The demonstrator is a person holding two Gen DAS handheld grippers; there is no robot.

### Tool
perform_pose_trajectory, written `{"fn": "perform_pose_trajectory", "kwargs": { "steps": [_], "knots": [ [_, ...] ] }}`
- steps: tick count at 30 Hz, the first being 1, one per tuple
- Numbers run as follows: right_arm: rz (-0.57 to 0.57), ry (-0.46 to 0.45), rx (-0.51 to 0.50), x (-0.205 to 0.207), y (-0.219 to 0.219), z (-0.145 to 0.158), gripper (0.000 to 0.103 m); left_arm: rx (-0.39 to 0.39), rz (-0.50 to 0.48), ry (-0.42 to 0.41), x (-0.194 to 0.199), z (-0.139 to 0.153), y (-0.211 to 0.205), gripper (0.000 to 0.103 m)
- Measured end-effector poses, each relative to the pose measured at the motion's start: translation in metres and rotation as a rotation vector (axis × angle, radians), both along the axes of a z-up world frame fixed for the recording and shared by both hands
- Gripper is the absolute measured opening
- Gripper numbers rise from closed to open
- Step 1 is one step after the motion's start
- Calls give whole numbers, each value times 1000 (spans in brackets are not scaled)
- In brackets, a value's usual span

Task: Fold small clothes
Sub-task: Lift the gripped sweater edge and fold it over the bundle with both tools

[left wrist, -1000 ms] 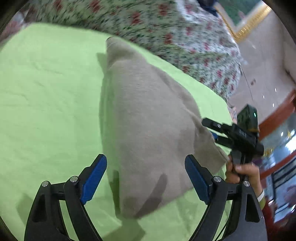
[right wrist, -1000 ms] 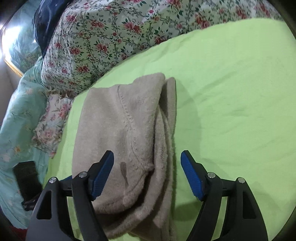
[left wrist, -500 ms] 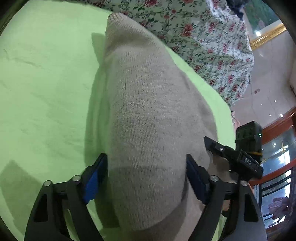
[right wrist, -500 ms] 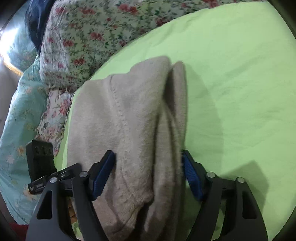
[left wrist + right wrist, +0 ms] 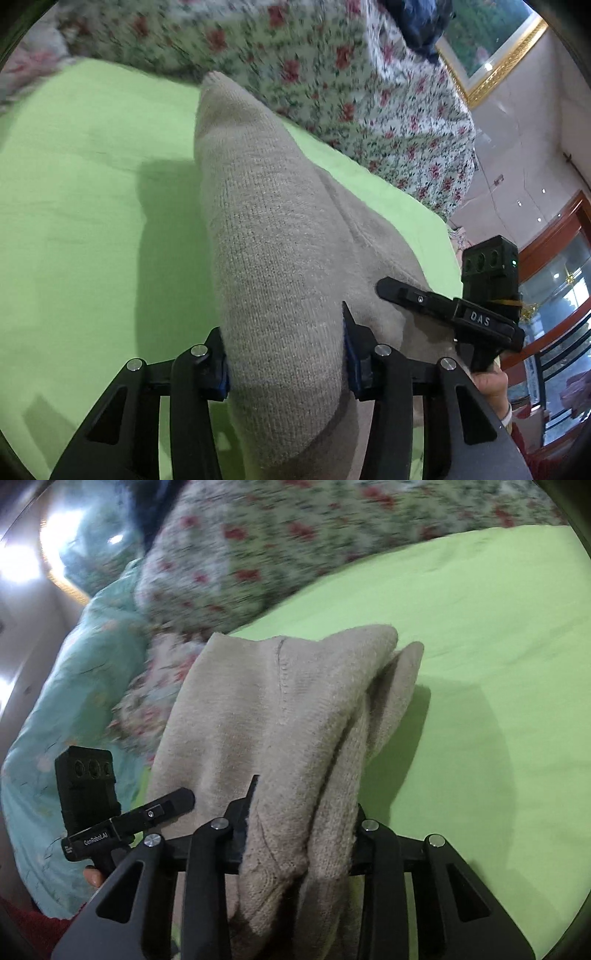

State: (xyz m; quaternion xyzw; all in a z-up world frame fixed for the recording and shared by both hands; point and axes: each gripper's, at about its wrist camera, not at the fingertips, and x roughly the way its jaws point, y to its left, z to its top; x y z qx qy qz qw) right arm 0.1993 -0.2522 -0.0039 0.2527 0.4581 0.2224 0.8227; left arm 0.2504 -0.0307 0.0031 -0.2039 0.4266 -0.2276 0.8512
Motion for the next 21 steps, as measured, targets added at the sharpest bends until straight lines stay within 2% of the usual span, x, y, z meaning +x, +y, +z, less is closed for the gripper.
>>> {"fn": "perform_pose_trajectory", "kwargs": {
  "steps": [5,9,15,18,21],
  "knots": [
    [71,-27,12,-13,54,-3,34,31,40,-22,-39,6,46,46],
    [93,-9,10,-15,78,-12,34,15,65,-10,-52,-8,72,46],
    [78,40,-22,-15,85,-39,34,-18,112,75,-54,-54,90,48],
    [62,46,0,-19,79,-45,34,-54,116,68,-56,-60,95,52],
    [58,50,-19,-20,80,-47,37,-27,128,71,-56,-63,93,60]
  ]
}}
